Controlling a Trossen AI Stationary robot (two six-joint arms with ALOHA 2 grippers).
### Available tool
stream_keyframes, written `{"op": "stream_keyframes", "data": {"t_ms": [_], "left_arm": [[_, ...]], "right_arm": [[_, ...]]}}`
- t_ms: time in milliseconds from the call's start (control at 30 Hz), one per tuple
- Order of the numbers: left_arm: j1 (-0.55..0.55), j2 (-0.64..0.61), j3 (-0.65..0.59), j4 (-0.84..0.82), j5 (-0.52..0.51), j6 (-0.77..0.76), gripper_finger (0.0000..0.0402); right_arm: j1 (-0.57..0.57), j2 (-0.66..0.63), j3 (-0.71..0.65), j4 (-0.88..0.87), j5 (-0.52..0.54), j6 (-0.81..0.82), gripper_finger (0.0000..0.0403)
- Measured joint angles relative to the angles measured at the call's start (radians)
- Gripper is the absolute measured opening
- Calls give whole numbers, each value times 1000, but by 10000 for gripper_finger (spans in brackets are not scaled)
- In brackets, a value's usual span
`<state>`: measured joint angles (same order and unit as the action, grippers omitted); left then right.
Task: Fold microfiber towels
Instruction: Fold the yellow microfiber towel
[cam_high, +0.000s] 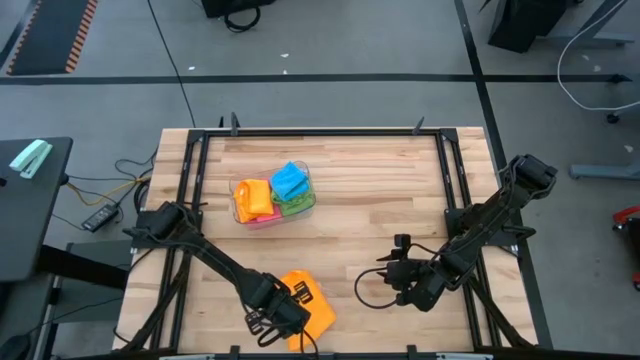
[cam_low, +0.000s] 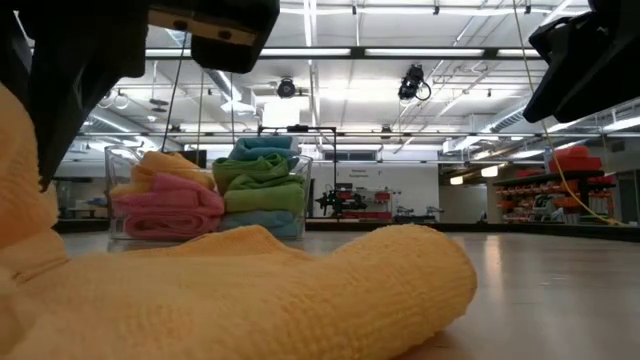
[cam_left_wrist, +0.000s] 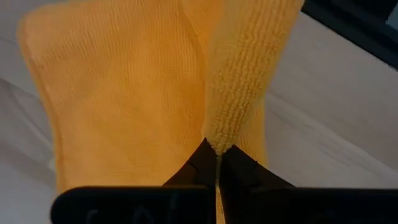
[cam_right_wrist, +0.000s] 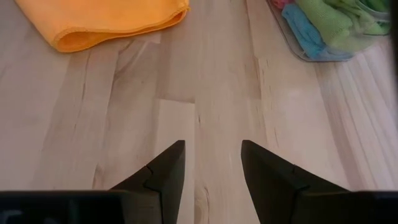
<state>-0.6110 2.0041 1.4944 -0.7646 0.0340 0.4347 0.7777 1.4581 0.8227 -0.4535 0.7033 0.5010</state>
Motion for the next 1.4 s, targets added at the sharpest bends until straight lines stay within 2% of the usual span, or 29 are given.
{"op": "stream_keyframes", "data": {"t_ms": [267,533,767,1067,1267,1400], "left_arm": [[2,0,0,45,-62,51,25],[2,0,0,78,-98,100,9],[12,6,1,112,-132,110,37],[44,52,2,113,-174,97,12],[55,51,2,140,-231,75,37],[54,51,2,144,-241,81,38]], "right_arm": [[-3,0,0,0,0,0,166],[-3,0,0,0,0,0,166],[-3,0,0,0,0,2,166],[-3,0,0,5,0,4,166],[-3,0,0,8,0,2,166],[-3,0,-2,8,0,4,166]]}}
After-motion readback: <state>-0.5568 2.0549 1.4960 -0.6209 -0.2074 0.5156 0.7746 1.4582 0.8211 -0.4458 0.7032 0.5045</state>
